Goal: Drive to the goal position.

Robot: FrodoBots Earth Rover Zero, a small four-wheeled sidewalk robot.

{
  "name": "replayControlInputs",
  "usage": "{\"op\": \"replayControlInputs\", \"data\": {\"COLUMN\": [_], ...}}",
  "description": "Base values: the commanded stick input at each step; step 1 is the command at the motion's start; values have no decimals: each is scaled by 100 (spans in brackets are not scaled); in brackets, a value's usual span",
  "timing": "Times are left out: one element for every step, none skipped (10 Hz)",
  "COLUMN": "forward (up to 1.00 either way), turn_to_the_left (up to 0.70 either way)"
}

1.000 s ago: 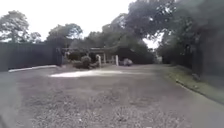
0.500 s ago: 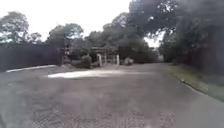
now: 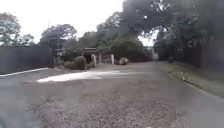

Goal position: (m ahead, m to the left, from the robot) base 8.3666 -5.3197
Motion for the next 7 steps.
{"op": "replayControlInputs", "data": {"forward": [70, 70, 70, 70, 70, 70, 70], "turn_to_the_left": [0, -5, -18, -31, -35, -35, -35]}}
